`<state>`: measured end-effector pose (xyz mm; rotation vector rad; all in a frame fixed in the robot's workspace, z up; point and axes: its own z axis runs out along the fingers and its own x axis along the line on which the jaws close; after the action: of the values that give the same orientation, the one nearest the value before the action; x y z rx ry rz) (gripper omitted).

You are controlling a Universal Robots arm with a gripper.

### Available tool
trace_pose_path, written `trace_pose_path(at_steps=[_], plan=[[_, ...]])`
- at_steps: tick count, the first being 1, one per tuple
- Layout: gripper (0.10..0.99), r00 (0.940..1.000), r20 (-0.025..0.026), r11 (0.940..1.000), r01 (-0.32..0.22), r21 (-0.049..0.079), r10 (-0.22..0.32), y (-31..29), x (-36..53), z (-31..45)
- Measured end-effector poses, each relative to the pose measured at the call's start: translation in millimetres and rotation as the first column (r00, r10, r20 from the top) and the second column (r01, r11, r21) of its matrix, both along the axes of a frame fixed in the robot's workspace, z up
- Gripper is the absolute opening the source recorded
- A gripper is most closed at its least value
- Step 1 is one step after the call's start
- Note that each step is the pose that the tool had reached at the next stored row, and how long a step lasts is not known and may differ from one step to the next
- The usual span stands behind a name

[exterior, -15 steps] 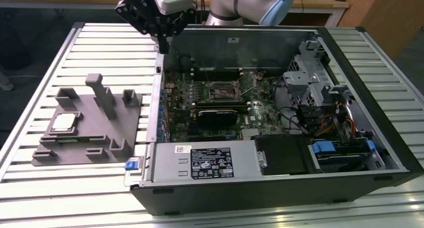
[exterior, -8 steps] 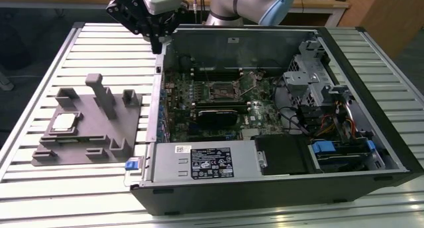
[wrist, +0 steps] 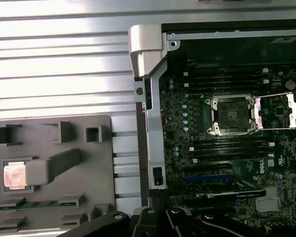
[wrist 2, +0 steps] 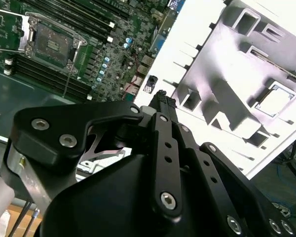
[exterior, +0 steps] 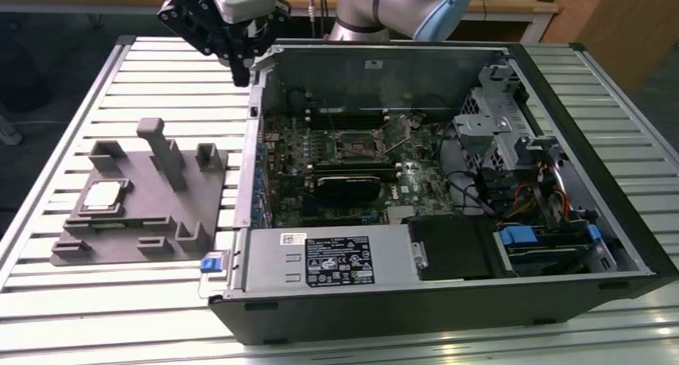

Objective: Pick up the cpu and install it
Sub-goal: 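Reach for the cpu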

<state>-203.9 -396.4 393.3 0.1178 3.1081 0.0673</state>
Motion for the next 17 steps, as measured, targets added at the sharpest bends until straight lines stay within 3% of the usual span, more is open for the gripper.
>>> trace_pose_path(at_steps=[17], plan=[[0.106,1.0000,0.0012,1.0000,0.000,0.000,0.000,0.0,-26.4,0.0]])
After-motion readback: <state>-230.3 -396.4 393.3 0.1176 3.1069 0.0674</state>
